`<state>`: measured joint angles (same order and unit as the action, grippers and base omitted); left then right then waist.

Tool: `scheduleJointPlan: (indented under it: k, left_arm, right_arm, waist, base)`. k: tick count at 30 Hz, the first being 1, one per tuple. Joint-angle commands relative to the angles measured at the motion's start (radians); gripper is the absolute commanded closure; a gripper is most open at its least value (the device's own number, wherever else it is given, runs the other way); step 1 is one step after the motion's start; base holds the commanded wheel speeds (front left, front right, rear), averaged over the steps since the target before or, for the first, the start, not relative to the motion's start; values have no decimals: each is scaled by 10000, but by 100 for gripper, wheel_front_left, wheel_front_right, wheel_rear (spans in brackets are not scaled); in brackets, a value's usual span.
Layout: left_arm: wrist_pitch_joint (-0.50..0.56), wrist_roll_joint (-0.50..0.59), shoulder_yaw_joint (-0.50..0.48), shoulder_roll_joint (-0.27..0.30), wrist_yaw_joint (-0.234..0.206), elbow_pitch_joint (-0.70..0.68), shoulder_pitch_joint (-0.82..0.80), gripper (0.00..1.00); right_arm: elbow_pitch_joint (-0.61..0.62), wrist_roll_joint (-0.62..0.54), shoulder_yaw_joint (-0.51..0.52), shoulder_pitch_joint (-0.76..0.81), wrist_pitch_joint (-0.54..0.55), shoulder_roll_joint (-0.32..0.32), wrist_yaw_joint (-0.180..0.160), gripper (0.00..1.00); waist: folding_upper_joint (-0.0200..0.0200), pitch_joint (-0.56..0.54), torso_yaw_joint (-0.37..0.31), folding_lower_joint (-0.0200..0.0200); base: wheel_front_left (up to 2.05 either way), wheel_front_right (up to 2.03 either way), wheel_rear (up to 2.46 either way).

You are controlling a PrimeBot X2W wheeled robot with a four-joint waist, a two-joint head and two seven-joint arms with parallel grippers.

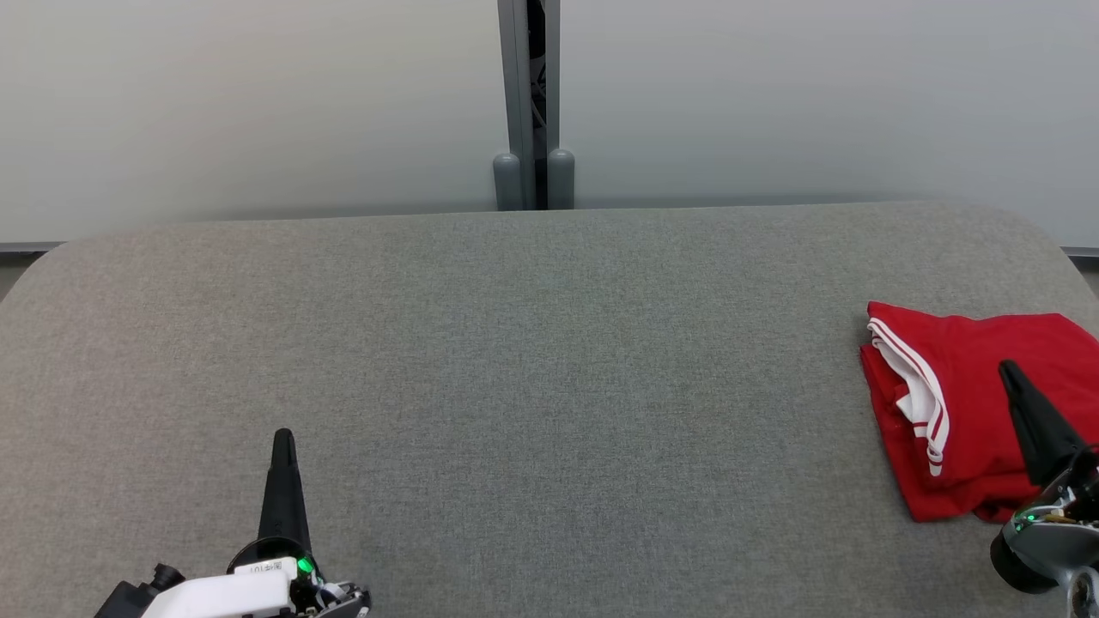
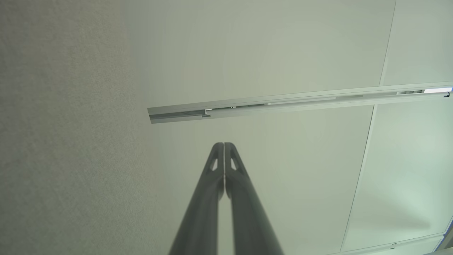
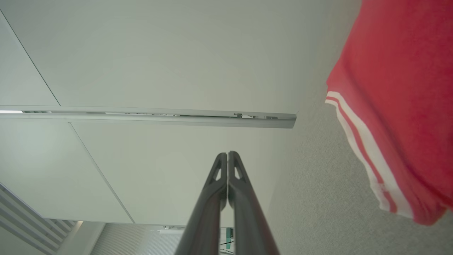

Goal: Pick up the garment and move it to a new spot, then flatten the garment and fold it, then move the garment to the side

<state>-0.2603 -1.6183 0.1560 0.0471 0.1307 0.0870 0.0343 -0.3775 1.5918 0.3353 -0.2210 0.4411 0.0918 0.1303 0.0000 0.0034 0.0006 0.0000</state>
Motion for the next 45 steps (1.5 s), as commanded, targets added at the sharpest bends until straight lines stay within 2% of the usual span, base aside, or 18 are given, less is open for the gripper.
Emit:
scheduleJointPlan:
  k: [1,45]
  left_arm:
    - [-37,-2,-36,14,56,-12,40,100]
    - [-38,-3,-38,14,56,-14,40,100]
  right_arm:
    - [-47,-68,15,-117,58,-1,7,100]
    - [-48,-144,112,-114,118,-52,8,100]
  waist:
    - [0,0,0,0]
    - [0,0,0,0]
  base:
    - [0,0,0]
    - [0,0,0]
